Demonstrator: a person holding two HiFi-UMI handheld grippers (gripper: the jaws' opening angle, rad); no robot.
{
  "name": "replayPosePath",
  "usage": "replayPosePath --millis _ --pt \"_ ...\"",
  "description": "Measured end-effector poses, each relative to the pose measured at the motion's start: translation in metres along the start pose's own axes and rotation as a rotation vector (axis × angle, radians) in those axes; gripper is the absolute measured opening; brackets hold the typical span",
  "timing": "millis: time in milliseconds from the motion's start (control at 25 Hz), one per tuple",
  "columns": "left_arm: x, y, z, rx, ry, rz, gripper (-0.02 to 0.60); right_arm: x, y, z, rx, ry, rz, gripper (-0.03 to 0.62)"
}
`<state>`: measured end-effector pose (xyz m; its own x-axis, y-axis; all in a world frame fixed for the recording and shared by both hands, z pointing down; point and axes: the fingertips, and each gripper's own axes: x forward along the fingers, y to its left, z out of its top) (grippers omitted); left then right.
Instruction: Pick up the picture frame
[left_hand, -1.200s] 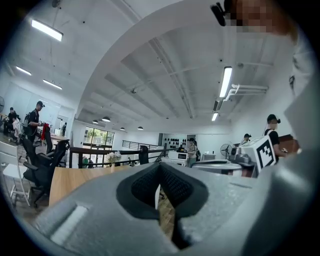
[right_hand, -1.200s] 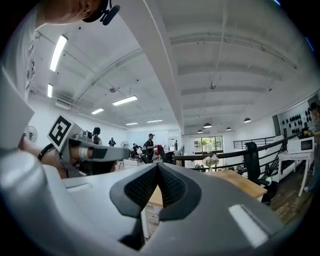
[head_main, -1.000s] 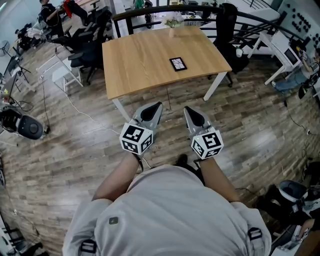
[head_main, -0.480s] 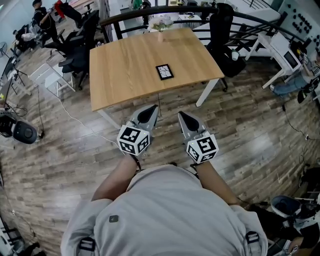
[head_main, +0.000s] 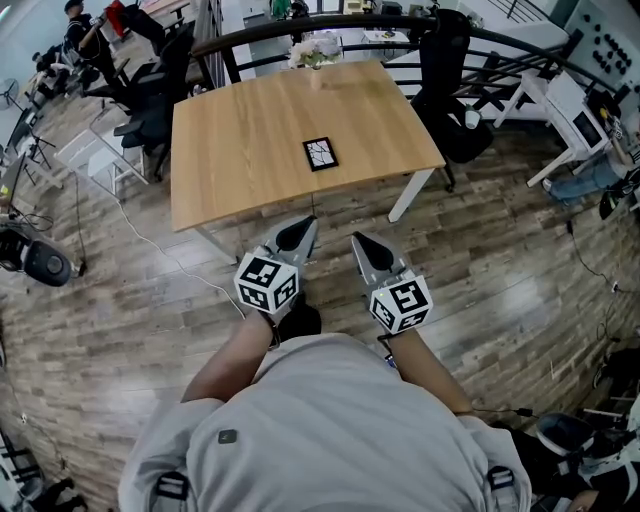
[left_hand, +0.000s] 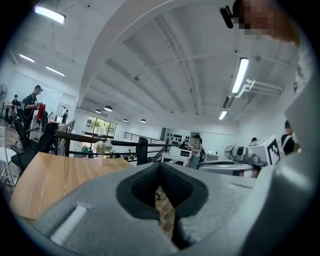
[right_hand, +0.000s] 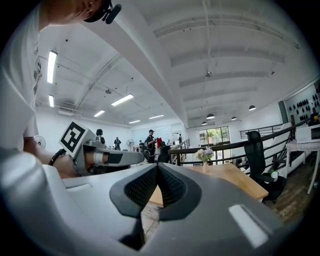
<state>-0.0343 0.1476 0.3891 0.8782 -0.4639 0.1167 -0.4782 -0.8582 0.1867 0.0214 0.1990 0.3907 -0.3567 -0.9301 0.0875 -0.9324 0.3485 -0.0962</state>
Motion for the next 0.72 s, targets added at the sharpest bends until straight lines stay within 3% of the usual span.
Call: replayPosePath --millis 440,720 --pt "0.074 0.043 -0.002 0.006 0.031 -0.051 0.002 0.051 -0.061 -0.005 0.018 0.006 -0.036 0.009" --pt "0.132 0.114 0.014 -0.001 0.052 -0.068 0.002 0.136 -0.109 0.004 0.038 0.014 -0.039 0.009"
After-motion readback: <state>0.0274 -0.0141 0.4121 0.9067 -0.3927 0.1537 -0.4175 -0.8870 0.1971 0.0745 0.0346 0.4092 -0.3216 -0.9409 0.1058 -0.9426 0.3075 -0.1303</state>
